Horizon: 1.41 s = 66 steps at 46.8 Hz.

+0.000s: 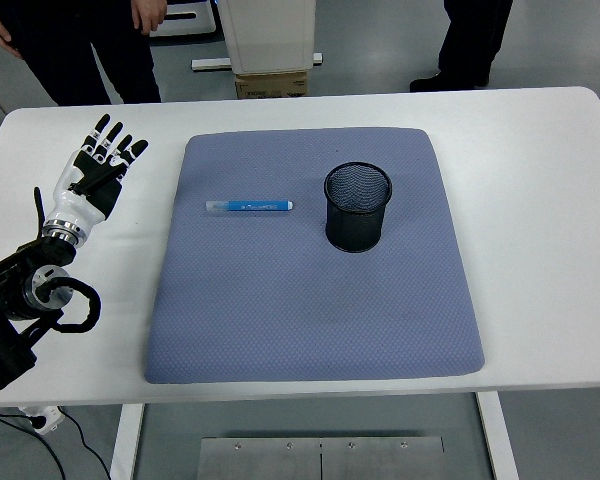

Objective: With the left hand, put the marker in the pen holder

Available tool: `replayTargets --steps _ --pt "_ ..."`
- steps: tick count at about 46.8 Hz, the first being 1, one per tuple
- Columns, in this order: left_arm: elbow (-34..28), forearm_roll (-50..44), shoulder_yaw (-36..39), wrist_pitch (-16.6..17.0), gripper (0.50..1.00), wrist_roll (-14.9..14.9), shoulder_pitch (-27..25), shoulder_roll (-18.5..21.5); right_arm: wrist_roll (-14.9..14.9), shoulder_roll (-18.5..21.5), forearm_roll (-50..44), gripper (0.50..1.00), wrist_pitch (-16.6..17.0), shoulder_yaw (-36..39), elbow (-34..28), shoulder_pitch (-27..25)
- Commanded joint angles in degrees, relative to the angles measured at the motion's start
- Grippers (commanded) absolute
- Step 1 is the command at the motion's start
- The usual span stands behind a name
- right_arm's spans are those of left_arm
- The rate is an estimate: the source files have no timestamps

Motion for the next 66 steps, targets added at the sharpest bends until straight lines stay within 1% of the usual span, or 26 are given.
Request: replayTargets --steps 1,18,22,26,35,43,46,52,57,66 --pt "0.1 0.3 0.0 0.5 1.0 -0.1 0.0 0.0 0.0 0.0 0.0 1.0 0.0 0.0 0.0 0.0" --pt "0.1 -0.9 -0.2 0.4 1.0 -0.1 0.0 -0.1 0.0 0.0 0.0 1.0 0.0 0.0 0.0 0.0" --pt "0.1 -1.7 -1.4 0.5 1.0 0.0 0.1 -0.3 0.0 0.0 0.0 1.0 0.0 0.0 0.0 0.0" --pt "0.1 -1.2 -1.5 -0.1 1.0 0.1 0.3 -0.1 0.0 0.0 0.0 1.0 0.0 0.0 0.0 0.0" --pt "0.1 -1.6 -1.7 0.2 1.0 0.2 0.3 -0.2 0.0 0.0 0.0 1.0 0.0 0.0 -0.1 0.0" --pt "0.0 -0.9 -1.8 0.0 1.0 -0.1 -0.3 0.3 0.0 0.0 0.0 1.0 0.0 0.0 0.0 0.0" --pt "0.0 -0.7 -1.6 0.2 1.0 -0.1 -0.6 1.2 0.0 0.0 0.0 1.0 0.0 0.0 0.0 0.0" --pt "0.0 1.1 -1.4 0.4 1.0 0.0 -1.1 1.9 0.0 0.0 0.0 1.0 0.0 0.0 0.0 0.0" --pt "0.0 3.8 -1.3 0.5 1.0 0.1 -2.4 3.3 0.0 0.0 0.0 1.0 0.0 0.0 0.0 0.0" --pt "0.0 13.8 -0.8 0.5 1.0 0.2 -5.0 4.2 0.0 0.0 0.0 1.0 0.0 0.0 0.0 0.0"
